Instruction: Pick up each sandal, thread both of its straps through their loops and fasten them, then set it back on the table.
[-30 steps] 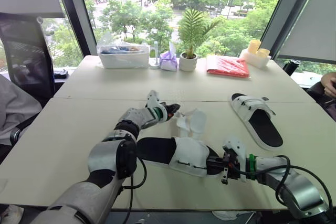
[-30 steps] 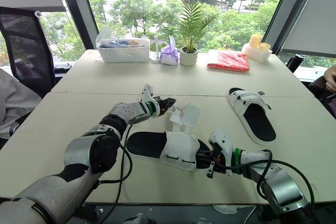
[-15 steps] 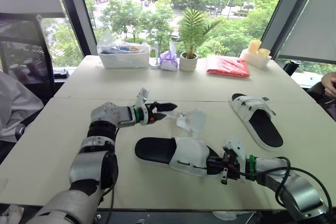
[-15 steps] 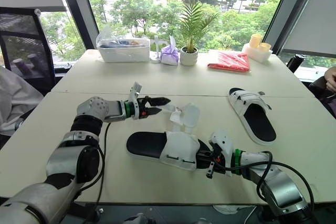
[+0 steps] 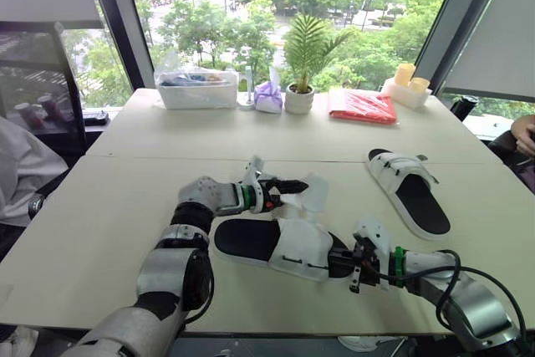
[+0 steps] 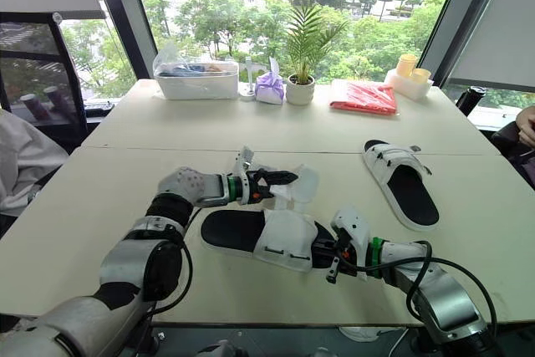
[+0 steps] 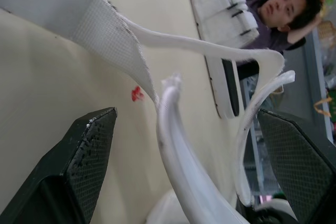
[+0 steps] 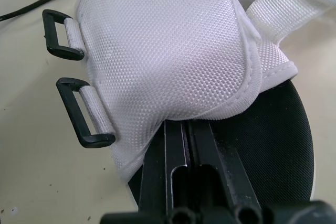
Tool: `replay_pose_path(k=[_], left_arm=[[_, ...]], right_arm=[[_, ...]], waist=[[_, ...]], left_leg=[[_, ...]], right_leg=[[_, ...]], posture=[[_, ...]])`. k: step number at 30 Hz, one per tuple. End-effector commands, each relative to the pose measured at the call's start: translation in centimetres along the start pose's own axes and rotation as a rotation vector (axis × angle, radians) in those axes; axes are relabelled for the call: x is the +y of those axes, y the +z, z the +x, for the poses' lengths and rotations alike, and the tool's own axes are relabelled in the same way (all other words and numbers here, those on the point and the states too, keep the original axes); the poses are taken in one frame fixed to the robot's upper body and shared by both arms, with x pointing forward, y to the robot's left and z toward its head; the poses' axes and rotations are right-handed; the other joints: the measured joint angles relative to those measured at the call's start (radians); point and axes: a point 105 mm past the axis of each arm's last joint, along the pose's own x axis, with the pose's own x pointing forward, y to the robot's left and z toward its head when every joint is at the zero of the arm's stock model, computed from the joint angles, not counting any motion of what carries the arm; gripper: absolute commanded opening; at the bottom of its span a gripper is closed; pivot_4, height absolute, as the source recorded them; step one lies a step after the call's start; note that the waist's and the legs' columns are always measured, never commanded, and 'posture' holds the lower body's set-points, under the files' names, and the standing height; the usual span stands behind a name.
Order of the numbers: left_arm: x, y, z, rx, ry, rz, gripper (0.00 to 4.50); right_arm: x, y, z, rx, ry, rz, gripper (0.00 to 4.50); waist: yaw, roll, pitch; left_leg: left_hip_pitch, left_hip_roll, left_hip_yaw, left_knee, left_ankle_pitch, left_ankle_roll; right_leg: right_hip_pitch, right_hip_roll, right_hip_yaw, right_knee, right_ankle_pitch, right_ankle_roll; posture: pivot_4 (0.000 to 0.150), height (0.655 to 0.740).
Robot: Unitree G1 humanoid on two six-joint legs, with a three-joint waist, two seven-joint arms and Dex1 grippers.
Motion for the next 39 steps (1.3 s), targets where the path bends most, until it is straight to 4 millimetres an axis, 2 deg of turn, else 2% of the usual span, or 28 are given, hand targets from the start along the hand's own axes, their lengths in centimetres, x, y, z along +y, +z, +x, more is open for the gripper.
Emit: replay_pose_path(k=[1,4,6,11,12,16,19,23,27,28,29,31,32,35,38,39], left_arm=[[0.1,1.5,0.6,-0.096,0.038,0.028,4.40],[0.1,2.0,0.8,-0.131,0.047,0.026,3.56],[0.0,2.1,0.8,-0.137,0.043,0.032,2.76],[-0.1,2.0,0.7,-0.122,0.031,0.044,0.34],[0.0,1.9,0.7,-0.116,0.026,0.044,0.06],[0.3,2.0,0.3,-0.120,0.019,0.038,0.06],[-0.2,3.2,-0.5,-0.161,-0.018,0.059,0.06],[-2.1,5.2,-2.0,-0.205,-0.101,0.279,0.06],[-5.2,5.0,-3.9,-0.215,-0.171,0.700,0.06],[-7.0,4.0,-4.8,-0.204,-0.202,0.947,0.06],[-8.4,2.6,-5.3,-0.181,-0.237,1.117,0.06],[-10.0,-0.5,-6.2,-0.112,-0.306,1.433,0.06],[-10.1,-2.0,-6.9,-0.074,-0.338,1.618,0.06],[-9.9,-4.8,-8.2,-0.023,-0.423,1.949,0.06],[-10.3,-5.0,-9.2,-0.122,-0.457,2.164,0.06],[-10.3,-4.8,-9.5,-0.183,-0.457,2.340,0.06]], right_arm=[[-0.2,-0.8,0.2,0.028,-0.031,0.022,0.00],[-0.1,-0.9,0.0,0.031,-0.034,0.023,0.00],[0.0,-1.0,-0.1,0.035,-0.040,0.023,0.00],[0.0,-1.1,-0.1,0.035,-0.048,0.027,0.00],[-0.1,-1.2,0.0,0.034,-0.049,0.028,0.00],[-0.2,-1.0,0.3,0.029,-0.050,0.029,0.00],[-0.3,-1.0,0.4,0.027,-0.048,0.027,0.00],[-0.4,-1.0,0.4,0.027,-0.045,0.025,0.00],[-0.4,-1.2,0.2,0.034,-0.042,0.026,0.00],[-0.4,-1.3,0.2,0.036,-0.041,0.026,0.00],[-0.4,-1.3,0.2,0.038,-0.041,0.027,0.00],[-0.5,-1.4,0.1,0.040,-0.038,0.027,0.00],[-0.5,-1.4,0.1,0.043,-0.035,0.026,0.00],[-0.6,-1.6,0.0,0.048,-0.031,0.026,0.00],[-0.7,-1.8,0.1,0.052,-0.029,0.027,0.00],[-0.7,-1.8,0.1,0.052,-0.029,0.028,0.00]], waist=[[0.000,0.000,0.000],[0.000,0.000,0.000],[0.000,0.000,0.000],[0.001,0.000,0.000],[0.001,0.000,0.000],[-0.001,0.000,0.000],[-0.003,0.000,0.000],[-0.005,0.000,0.000],[-0.006,0.000,0.000],[-0.008,0.001,0.000],[-0.008,0.001,0.000],[-0.006,0.001,0.000],[-0.005,0.001,0.000],[0.000,0.005,-0.003],[0.002,0.006,-0.003],[0.003,0.006,-0.003]], left_leg=[[0.000,0.000,0.000,0.000,0.000,0.000],[0.000,0.000,0.000,0.000,0.000,0.000],[0.000,0.000,0.000,-0.001,0.000,0.000],[-0.001,0.000,0.000,-0.001,0.000,0.001],[-0.001,0.000,0.000,-0.001,0.000,0.001],[0.000,0.000,0.000,-0.001,0.000,0.001],[0.000,0.000,0.000,-0.001,0.000,0.001],[-0.001,0.000,0.000,-0.001,0.000,0.001],[-0.001,0.000,0.000,-0.002,0.000,0.000],[-0.001,0.000,0.000,-0.003,0.000,-0.001],[-0.001,0.000,0.001,-0.005,0.001,-0.003],[0.000,0.000,0.001,-0.010,0.007,-0.011],[0.000,0.000,0.001,-0.012,0.007,-0.012],[0.000,0.000,0.001,-0.014,0.007,-0.012],[0.001,0.001,0.001,-0.014,0.003,-0.005],[0.001,0.001,0.001,-0.014,0.003,-0.004]], right_leg=[[0.000,0.000,0.000,0.000,0.000,0.000],[0.000,0.000,0.000,-0.001,0.000,0.000],[0.000,0.000,0.000,-0.001,0.000,0.000],[0.001,0.000,-0.001,0.000,0.000,0.000],[0.001,0.000,-0.001,0.000,0.000,0.000],[0.000,0.000,-0.001,-0.001,0.000,0.000],[0.001,0.000,-0.001,0.000,0.000,0.000],[0.001,0.000,-0.001,0.000,0.000,0.000],[0.002,0.000,-0.001,-0.001,0.000,0.000],[0.002,0.000,-0.001,-0.001,0.000,0.000],[0.001,-0.001,0.000,-0.002,0.000,-0.001],[0.001,0.000,0.000,-0.006,0.001,-0.002],[0.001,0.000,0.000,-0.008,0.002,-0.003],[0.002,0.000,0.000,-0.011,0.001,-0.007],[-0.001,0.000,0.000,-0.013,0.000,-0.009],[-0.001,0.000,0.000,-0.013,0.001,-0.009]], posture=[[0.150,0.7400],[0.150,0.7400],[0.150,0.7400],[0.150,0.7400],[0.150,0.7400],[0.150,0.7400],[0.150,0.7400],[0.150,0.7400],[0.150,0.7400],[0.150,0.7400],[0.150,0.7400],[0.150,0.7400],[0.150,0.7400],[0.150,0.7400],[0.150,0.7400],[0.150,0.7400]])
